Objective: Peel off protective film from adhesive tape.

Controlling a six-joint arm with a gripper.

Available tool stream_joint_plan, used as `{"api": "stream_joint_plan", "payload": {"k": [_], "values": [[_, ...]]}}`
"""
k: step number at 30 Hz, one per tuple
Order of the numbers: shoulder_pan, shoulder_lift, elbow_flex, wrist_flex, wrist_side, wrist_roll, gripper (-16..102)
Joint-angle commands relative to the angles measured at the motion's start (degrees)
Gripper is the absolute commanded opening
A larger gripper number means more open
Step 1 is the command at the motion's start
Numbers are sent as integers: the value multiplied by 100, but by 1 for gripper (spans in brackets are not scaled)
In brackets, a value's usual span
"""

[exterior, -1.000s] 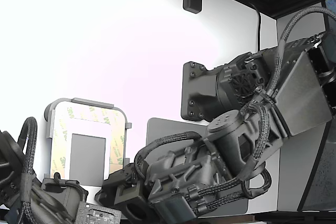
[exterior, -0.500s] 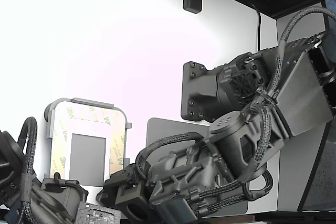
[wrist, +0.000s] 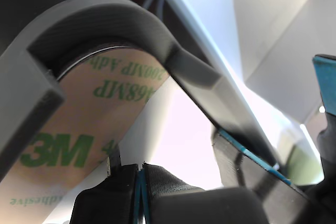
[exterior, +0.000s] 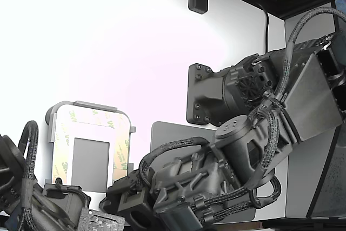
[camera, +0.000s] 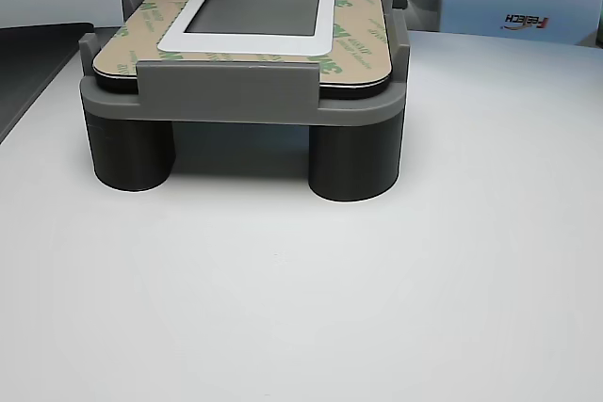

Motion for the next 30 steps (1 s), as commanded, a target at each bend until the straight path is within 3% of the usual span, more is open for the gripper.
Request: {"api": "stream_joint_plan", "payload": {"k": [1,30], "values": [[-35,123,-246,-26,-26,9,-10],[-237,123,114,-439,-149,-334,-10]]}}
